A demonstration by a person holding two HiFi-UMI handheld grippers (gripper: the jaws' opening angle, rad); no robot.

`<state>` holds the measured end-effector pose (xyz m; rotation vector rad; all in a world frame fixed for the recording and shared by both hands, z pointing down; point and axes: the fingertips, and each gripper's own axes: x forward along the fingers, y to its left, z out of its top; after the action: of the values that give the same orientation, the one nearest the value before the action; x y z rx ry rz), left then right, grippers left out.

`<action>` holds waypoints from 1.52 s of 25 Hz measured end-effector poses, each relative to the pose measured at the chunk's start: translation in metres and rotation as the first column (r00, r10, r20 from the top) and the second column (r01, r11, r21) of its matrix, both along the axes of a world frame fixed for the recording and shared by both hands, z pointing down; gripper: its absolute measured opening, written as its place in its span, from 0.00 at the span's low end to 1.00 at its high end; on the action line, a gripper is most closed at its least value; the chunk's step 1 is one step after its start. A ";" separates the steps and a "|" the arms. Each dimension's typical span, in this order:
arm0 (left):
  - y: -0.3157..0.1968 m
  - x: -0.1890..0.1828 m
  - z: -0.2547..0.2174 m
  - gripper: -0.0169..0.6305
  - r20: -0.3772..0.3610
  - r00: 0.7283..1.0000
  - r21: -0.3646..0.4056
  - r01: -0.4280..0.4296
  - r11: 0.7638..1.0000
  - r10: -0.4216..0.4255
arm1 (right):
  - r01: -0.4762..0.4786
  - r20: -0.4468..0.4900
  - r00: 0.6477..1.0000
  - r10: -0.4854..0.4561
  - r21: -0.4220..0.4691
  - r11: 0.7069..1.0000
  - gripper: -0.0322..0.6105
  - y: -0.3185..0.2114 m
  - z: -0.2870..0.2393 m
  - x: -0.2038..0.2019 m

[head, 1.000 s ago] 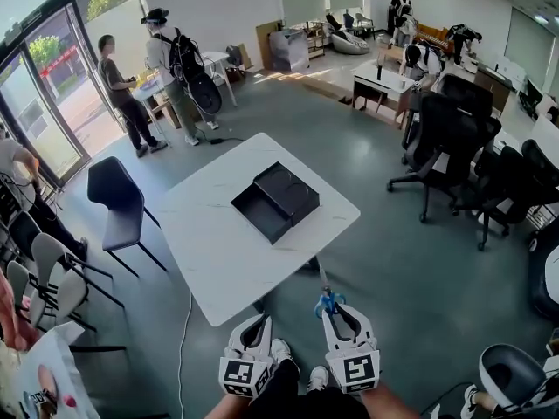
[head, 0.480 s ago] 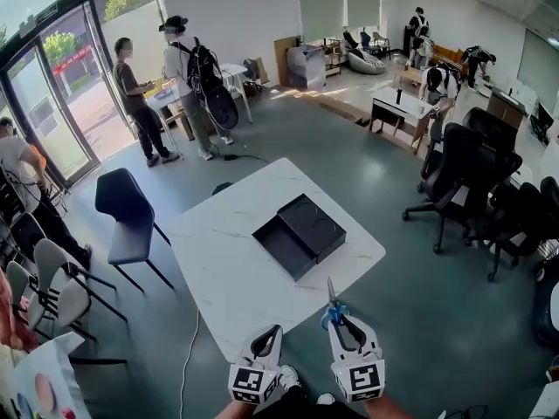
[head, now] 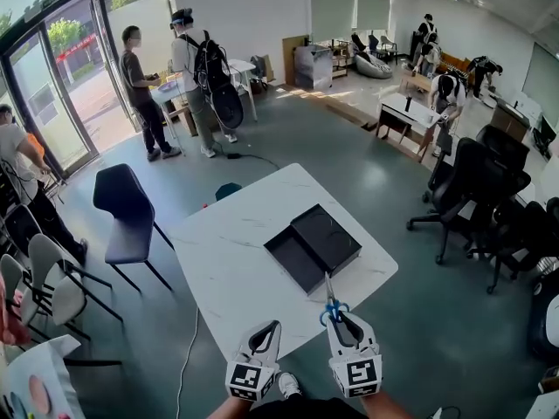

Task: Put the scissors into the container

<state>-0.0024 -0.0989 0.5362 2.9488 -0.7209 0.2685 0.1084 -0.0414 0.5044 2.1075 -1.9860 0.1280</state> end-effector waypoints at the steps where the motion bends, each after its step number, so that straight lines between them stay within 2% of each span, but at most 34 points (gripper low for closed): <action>1: -0.005 -0.002 0.001 0.04 -0.002 1.000 0.000 0.001 1.000 -0.001 | -0.001 -0.003 1.000 0.001 -0.003 1.000 0.18 -0.005 0.000 -0.002; 11: -0.041 -0.013 -0.001 0.04 -0.039 0.999 -0.024 0.024 0.999 -0.025 | 0.005 -0.038 0.999 -0.007 -0.032 0.999 0.18 -0.039 -0.004 -0.008; 20: -0.067 -0.006 0.017 0.04 0.002 0.994 -0.031 0.111 0.993 -0.111 | 0.088 -0.019 0.996 -0.089 -0.046 0.995 0.18 -0.080 0.009 0.009; 24: -0.083 0.006 0.017 0.04 0.008 0.987 -0.038 0.162 0.986 -0.162 | 0.142 0.019 0.990 -0.141 -0.048 0.989 0.18 -0.102 0.012 0.022; 28: -0.096 0.018 0.021 0.04 0.024 0.980 -0.025 0.198 0.980 -0.197 | 0.180 0.018 0.984 -0.179 -0.050 0.982 0.18 -0.121 0.014 0.040; 33: -0.110 0.031 0.020 0.04 0.039 0.961 -0.026 0.274 0.961 -0.273 | 0.217 0.030 0.976 -0.216 -0.052 0.975 0.18 -0.140 0.017 0.060; 38: -0.118 0.052 0.013 0.04 0.018 0.946 -0.007 0.325 0.946 -0.324 | 0.276 0.035 0.961 -0.274 -0.062 0.959 0.18 -0.156 0.022 0.079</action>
<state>0.0495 -0.2167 0.5495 2.7594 -1.1843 0.2669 0.1875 -0.1973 0.5267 1.7766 -2.2331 0.1688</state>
